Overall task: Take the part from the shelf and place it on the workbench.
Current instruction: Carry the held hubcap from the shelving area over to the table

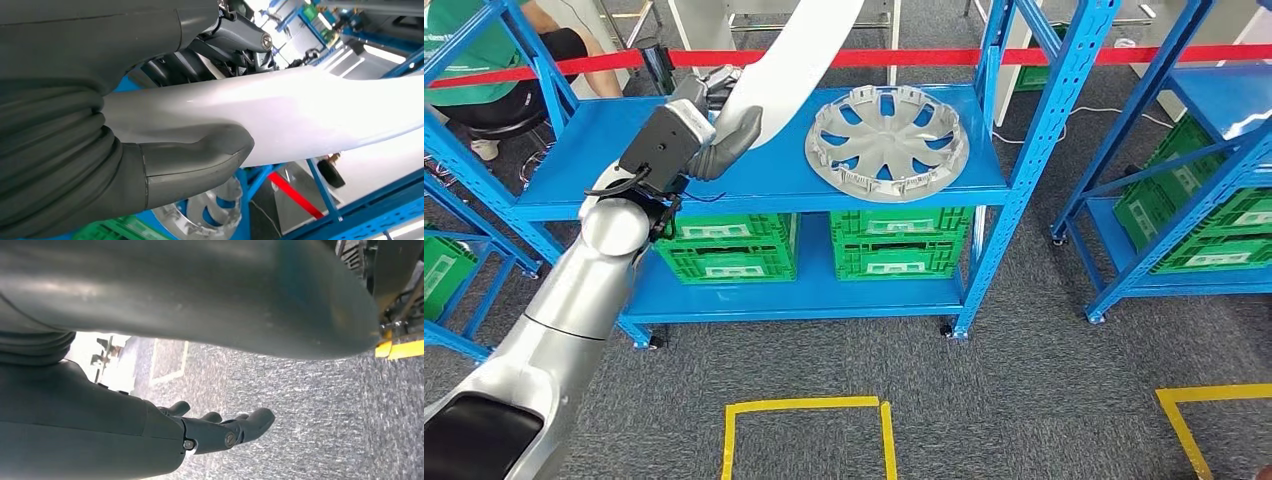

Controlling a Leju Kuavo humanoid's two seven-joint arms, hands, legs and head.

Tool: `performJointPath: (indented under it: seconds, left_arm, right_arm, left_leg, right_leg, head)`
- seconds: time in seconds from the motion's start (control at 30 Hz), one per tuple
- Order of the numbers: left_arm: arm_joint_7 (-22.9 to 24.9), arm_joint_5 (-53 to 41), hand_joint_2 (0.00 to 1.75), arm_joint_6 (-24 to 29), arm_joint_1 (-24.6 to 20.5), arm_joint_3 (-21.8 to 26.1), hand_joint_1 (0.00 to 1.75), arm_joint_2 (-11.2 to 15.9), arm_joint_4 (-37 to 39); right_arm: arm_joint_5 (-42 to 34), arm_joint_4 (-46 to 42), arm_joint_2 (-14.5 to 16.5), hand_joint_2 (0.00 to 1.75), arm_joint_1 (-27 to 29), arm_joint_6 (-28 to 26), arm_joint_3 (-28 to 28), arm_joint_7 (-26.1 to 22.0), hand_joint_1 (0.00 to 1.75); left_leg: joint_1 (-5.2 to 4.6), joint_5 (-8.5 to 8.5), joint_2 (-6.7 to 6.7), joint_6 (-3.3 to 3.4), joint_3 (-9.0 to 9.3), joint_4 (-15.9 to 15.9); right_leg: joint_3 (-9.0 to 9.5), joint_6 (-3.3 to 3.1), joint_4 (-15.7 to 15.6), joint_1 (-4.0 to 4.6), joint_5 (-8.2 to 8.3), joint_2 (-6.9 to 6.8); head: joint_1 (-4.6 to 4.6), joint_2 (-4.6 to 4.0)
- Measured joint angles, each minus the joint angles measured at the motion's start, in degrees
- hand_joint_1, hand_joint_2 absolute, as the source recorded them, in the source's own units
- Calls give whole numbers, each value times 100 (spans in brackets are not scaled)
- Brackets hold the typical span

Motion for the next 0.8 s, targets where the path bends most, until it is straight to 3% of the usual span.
performJointPath:
  seconds: [0.07,0.1,0.13,0.17,0.23,0.27,0.3,0.33,0.37,0.4,0.47,0.5,0.57,0.6,0.63,0.67,0.73,0.77,0.8]
  left_arm:
    - [-11,8,175,20,39,1,175,83,-19]
    - [-10,9,175,26,55,1,175,107,-21]
    - [-11,10,175,32,71,1,175,122,-27]
    - [-12,11,175,43,87,1,175,133,-35]
    - [-12,10,175,70,126,1,175,146,-46]
    - [-10,10,175,80,147,1,175,150,-44]
    - [-9,9,175,87,162,0,175,152,-37]
    - [-8,9,175,88,168,-1,175,153,-30]
    - [-11,10,175,88,164,-1,175,153,-21]
    - [-16,12,175,87,152,-2,175,150,-13]
    - [-30,15,175,87,112,-3,175,144,9]
    - [-40,17,175,86,91,-5,175,130,24]
    - [-56,25,175,86,58,-9,175,99,73]
    - [-61,32,175,85,45,-11,175,86,101]
    - [-61,38,175,85,34,-15,175,82,127]
    - [-62,43,175,84,25,-19,175,81,149]
    - [-62,50,175,84,9,-30,175,78,183]
    - [-62,51,175,84,7,-35,175,74,202]
    - [-62,53,175,84,7,-40,175,69,222]
  right_arm:
    - [18,0,-19,0,5,20,4,-4,0]
    - [22,0,-30,0,8,28,5,-11,0]
    - [24,0,-39,0,10,37,6,-8,0]
    - [25,0,-49,0,10,44,6,-1,0]
    - [22,0,-57,0,0,52,6,17,0]
    - [20,0,-63,0,-6,49,6,17,0]
    - [17,0,-70,0,-12,44,6,17,0]
    - [14,0,-76,0,-16,39,6,17,0]
    - [9,0,-81,0,-21,33,6,17,0]
    - [2,0,-84,0,-31,27,6,19,0]
    - [-20,0,-85,0,-52,13,6,25,0]
    - [-31,0,-84,0,-58,4,6,27,0]
    - [-51,0,-82,0,-57,-21,5,31,0]
    - [-57,0,-80,0,-57,-32,4,33,0]
    - [-61,0,-78,0,-60,-38,3,35,0]
    - [-63,0,-75,0,-63,-40,3,37,0]
    - [-63,0,-75,0,-62,-40,1,36,0]
    - [-65,0,-75,0,-59,-40,0,37,0]
    - [-69,0,-75,0,-56,-40,-1,37,0]
  left_leg:
    - [-7,99,11,53,-25,-99]
    - [5,174,20,96,-57,-131]
    - [22,265,29,137,-110,-158]
    - [37,357,34,170,-181,-172]
    - [35,520,29,197,-383,-156]
    - [34,594,30,196,-495,-137]
    - [35,663,34,188,-612,-109]
    - [39,728,38,173,-734,-74]
    - [46,790,41,153,-855,-29]
    - [48,842,43,124,-966,24]
    - [44,928,49,55,-1116,119]
    - [39,974,53,20,-1146,135]
    - [46,1072,54,-48,-1164,109]
    - [54,1030,47,-85,-1185,127]
    - [64,878,39,-123,-1229,225]
    - [77,624,32,-159,-1293,430]
    - [95,40,26,-218,-1435,1118]
    - [100,-109,26,-233,-1462,1452]
    - [101,-118,26,-237,-1429,1669]
  right_leg:
    - [4,82,-70,-18,105,4]
    - [-17,114,-53,-20,47,6]
    - [-63,138,62,-19,-138,8]
    - [-131,156,299,-24,-429,7]
    - [-286,196,1013,-19,-998,8]
    - [-323,213,1336,-19,-1099,8]
    - [-298,226,1529,-19,-1057,7]
    - [-180,234,1538,-20,-915,6]
    - [45,237,1344,-23,-769,2]
    - [344,236,997,-22,-738,-3]
    - [845,174,279,2,-905,4]
    - [947,128,89,18,-1000,10]
    - [917,22,21,27,-949,6]
    - [870,-27,12,21,-883,-3]
    - [813,-71,-2,12,-809,-14]
    - [739,-102,-13,1,-732,-21]
    - [561,-121,-12,0,-575,-20]
    - [459,-118,-9,1,-493,-19]
    - [355,-111,-7,1,-411,-19]
  head:
    - [-21,0]
    - [-28,0]
    - [-19,0]
    - [-9,0]
    - [14,0]
    - [15,0]
    - [15,0]
    - [15,0]
    - [15,0]
    - [16,0]
    - [9,0]
    - [6,0]
    - [6,0]
    - [5,0]
    - [2,0]
    - [-6,0]
    - [-16,0]
    - [-17,0]
    - [-17,0]
